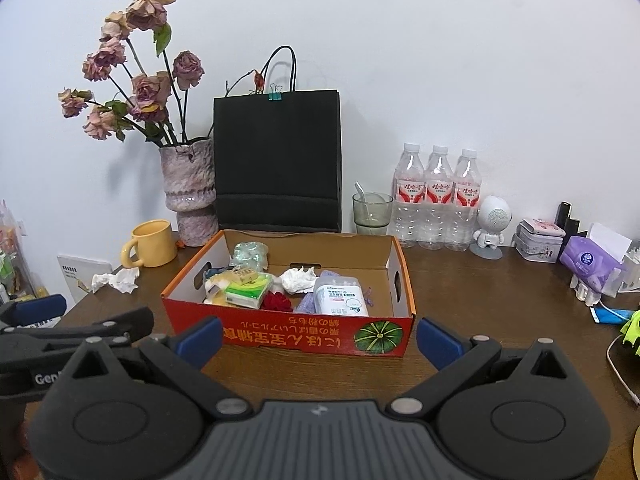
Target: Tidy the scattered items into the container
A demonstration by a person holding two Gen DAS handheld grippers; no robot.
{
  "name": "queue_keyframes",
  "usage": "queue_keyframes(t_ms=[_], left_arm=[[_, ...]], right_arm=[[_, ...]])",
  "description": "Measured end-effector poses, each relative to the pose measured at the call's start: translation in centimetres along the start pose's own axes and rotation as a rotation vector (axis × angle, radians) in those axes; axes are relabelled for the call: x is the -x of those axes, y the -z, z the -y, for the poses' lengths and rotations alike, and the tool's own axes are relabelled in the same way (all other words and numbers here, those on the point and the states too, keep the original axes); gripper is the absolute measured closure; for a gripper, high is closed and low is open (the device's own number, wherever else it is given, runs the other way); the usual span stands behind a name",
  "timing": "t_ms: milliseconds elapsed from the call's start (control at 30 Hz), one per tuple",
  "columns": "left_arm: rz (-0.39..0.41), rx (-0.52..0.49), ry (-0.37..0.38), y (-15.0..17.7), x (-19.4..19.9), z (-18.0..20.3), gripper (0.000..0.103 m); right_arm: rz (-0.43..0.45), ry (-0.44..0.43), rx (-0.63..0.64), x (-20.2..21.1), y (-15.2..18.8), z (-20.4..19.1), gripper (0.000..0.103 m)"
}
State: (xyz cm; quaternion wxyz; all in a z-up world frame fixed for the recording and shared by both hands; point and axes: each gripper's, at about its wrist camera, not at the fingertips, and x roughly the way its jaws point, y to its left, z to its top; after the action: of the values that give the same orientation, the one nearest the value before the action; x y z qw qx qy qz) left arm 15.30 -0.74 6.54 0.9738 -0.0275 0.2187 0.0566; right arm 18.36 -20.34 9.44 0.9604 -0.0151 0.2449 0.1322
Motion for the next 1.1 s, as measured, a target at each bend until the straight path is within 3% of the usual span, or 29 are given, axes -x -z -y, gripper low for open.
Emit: queue_keyframes(t_ms=[1100], left_arm=[[-0.038,-0.003,0.001,0.51,-0.21,0.04,0.0]], right_arm=[[-0.037,0.01,0.001,-0.2,0.58,-0.1,0.0]])
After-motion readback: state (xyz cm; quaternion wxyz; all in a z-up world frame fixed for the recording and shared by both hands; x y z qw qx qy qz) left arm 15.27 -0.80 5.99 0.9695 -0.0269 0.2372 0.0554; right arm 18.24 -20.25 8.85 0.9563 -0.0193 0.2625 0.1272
